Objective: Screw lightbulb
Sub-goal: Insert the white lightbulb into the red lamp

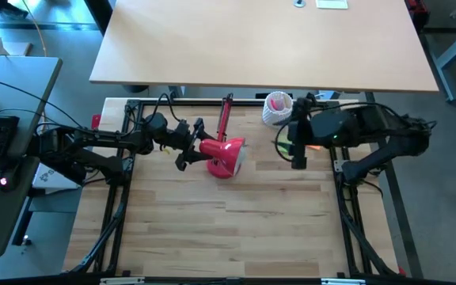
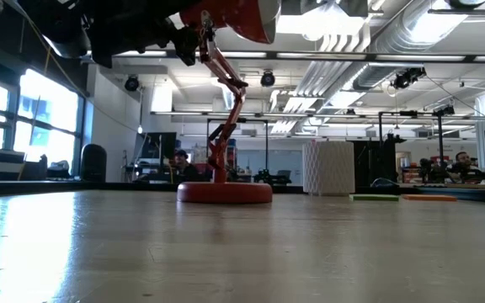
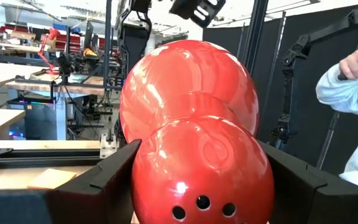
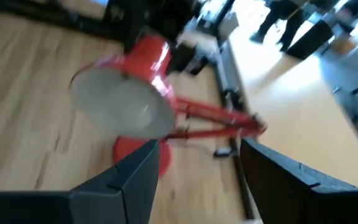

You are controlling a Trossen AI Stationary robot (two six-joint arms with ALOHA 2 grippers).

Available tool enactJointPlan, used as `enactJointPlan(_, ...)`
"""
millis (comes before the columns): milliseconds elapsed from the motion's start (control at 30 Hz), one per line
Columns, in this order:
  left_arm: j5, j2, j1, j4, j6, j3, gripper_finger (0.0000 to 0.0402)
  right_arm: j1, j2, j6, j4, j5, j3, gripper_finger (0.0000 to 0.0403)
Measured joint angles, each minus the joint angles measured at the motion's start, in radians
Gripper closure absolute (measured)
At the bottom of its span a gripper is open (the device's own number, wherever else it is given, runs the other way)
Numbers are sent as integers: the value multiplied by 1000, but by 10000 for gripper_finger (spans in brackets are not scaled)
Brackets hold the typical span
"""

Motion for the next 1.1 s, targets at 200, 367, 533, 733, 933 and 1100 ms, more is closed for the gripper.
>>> enactJointPlan(200,4,-1,1,-4,1,0,150,-33,36,98,-98,-72,-60,145)
enactJointPlan(367,11,-1,3,0,2,0,150,-66,-21,140,-4,-95,-309,137)
enactJointPlan(533,12,-1,2,0,-2,0,150,-32,-223,161,310,-87,-675,137)
enactJointPlan(733,13,-1,1,3,-15,0,150,33,-474,251,829,-143,-1096,137)
enactJointPlan(933,6,-1,1,3,-23,0,150,34,-479,-22,1401,-294,-1387,137)
enactJointPlan(1100,-9,-1,1,6,-30,0,150,32,-412,-344,1625,-273,-1392,137)
